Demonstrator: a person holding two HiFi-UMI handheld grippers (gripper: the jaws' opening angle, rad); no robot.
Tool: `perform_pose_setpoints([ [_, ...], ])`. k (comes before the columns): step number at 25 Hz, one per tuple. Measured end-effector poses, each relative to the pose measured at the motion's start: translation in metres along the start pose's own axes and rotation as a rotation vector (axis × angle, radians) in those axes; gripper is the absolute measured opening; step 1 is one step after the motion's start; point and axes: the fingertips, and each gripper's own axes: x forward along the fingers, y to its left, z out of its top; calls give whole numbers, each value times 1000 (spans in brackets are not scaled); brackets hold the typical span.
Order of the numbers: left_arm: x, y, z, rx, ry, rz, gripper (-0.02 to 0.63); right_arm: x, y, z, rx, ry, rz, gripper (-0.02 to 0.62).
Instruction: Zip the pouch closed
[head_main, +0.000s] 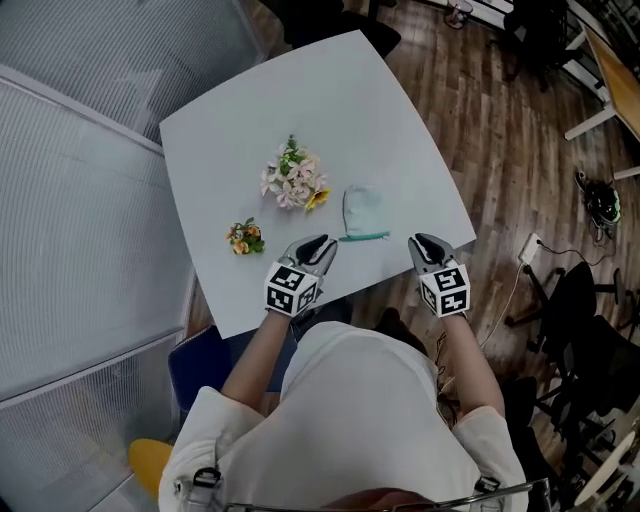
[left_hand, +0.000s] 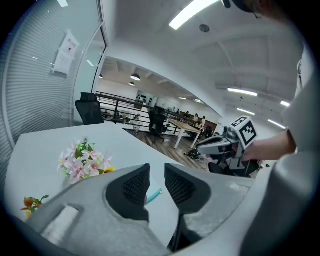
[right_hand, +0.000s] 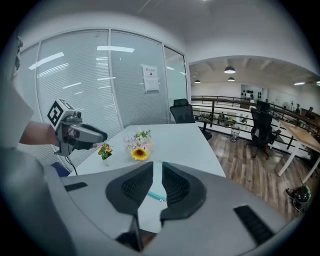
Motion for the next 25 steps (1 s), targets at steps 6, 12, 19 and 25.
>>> perform_pose_setpoints([
  [6,-36,-51,22,-54,-115,123,100,-55,-6,20,-56,-79,76,57],
  [12,-64,-103,19,-76,-196,252,97,-112,-13,22,-101,-143,152,57],
  [19,-96,-150,13,-81,-253,353,67,-155,-12,19,-141,-190,223,49],
  [25,-127,-170,6,-83,-285,394,61,-175,2,21,-149,-225,245,21],
])
